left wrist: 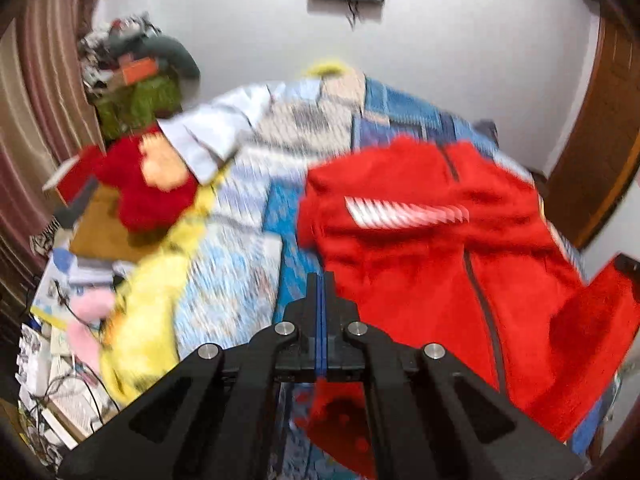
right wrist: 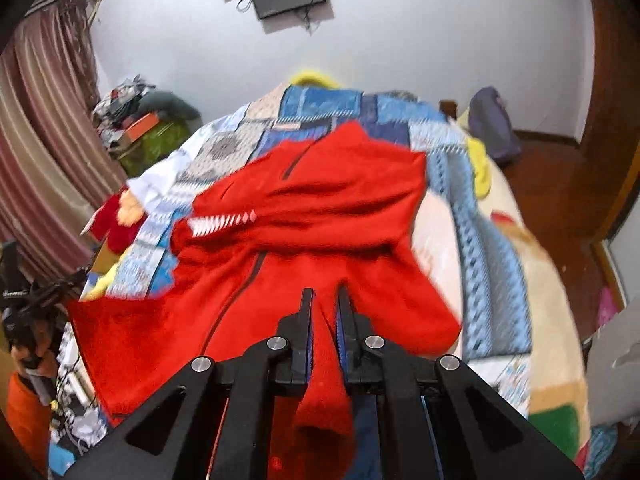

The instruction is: Fold large clothes

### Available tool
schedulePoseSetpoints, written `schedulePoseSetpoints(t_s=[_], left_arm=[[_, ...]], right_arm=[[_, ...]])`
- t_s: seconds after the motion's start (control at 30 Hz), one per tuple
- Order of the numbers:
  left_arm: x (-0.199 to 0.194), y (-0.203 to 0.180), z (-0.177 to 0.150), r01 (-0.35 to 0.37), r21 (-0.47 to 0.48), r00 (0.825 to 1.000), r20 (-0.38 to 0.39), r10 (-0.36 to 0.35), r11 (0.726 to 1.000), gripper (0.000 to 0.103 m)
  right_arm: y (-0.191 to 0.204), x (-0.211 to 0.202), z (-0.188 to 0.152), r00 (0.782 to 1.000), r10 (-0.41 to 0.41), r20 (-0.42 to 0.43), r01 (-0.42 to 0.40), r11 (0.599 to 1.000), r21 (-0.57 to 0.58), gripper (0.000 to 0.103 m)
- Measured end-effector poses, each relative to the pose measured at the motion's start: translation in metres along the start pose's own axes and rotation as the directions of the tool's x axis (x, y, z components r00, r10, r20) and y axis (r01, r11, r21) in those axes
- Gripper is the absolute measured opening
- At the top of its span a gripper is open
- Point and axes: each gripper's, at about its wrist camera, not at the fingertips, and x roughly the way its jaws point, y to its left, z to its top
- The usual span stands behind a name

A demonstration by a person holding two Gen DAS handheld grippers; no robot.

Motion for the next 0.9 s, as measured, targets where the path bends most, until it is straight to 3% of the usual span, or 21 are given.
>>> schedulePoseSetpoints(t_s=[0.13,0.27,0.37,0.43,0.47,0.57,0.67,0.77,0.8,0.83,0.9], left_arm=[[-0.004,0.009,0.03,-0.019,-0.009,0.998,0.058,0.019,1.0,0.0],[0.012,0.015,0.022,0.008,0.018,1.0,-0.025,-0.008,1.0,0.001],[0.034,0.021,-0.013,0.009,0.06,0.992,-0.129,-0.001,0.998,0.022],[0.052,0.029,-0.045,0.005,0.07,0.976,-0.217,0.01,0.998,0.053],[0.058,0.032,-0.057,0.003,0.064,0.969,-0.247,0.013,0.998,0.056],[0.081,0.045,-0.1,0.021,0.012,0.926,-0.377,-0.015,1.0,0.057],[0.102,0.058,-0.141,0.062,-0.097,0.857,-0.505,-0.103,0.993,0.057],[0.121,0.067,-0.171,0.066,-0.186,0.793,-0.587,-0.164,0.98,0.057],[0.122,0.067,-0.175,0.066,-0.193,0.796,-0.581,-0.168,0.979,0.058],[0.121,0.066,-0.177,0.074,-0.187,0.809,-0.563,-0.169,0.98,0.065],[0.121,0.058,-0.178,0.104,-0.174,0.81,-0.556,-0.185,0.979,0.077]], right_arm=[[-0.01,-0.003,0.032,0.999,-0.019,0.048,0.018,1.0,0.025,0.004],[-0.019,-0.006,0.038,0.999,-0.006,0.042,0.005,1.0,0.028,0.004],[-0.022,-0.009,0.018,1.0,-0.003,0.001,0.003,1.0,0.011,0.005],[-0.021,-0.011,0.002,0.999,-0.024,-0.029,0.023,1.0,-0.015,0.005],[-0.02,-0.012,-0.007,0.998,-0.037,-0.052,0.035,0.999,-0.04,0.005],[-0.017,-0.011,-0.038,0.988,-0.095,-0.122,0.084,0.992,-0.093,0.005],[-0.017,-0.002,-0.074,0.967,-0.104,-0.232,0.077,0.99,-0.119,0.005],[-0.019,0.012,-0.109,0.932,-0.182,-0.314,0.138,0.978,-0.157,0.005],[-0.021,0.02,-0.122,0.909,-0.229,-0.348,0.175,0.968,-0.18,0.005],[-0.023,0.028,-0.134,0.889,-0.264,-0.374,0.199,0.959,-0.204,0.005],[-0.025,0.029,-0.145,0.887,-0.33,-0.323,0.256,0.934,-0.251,0.005]])
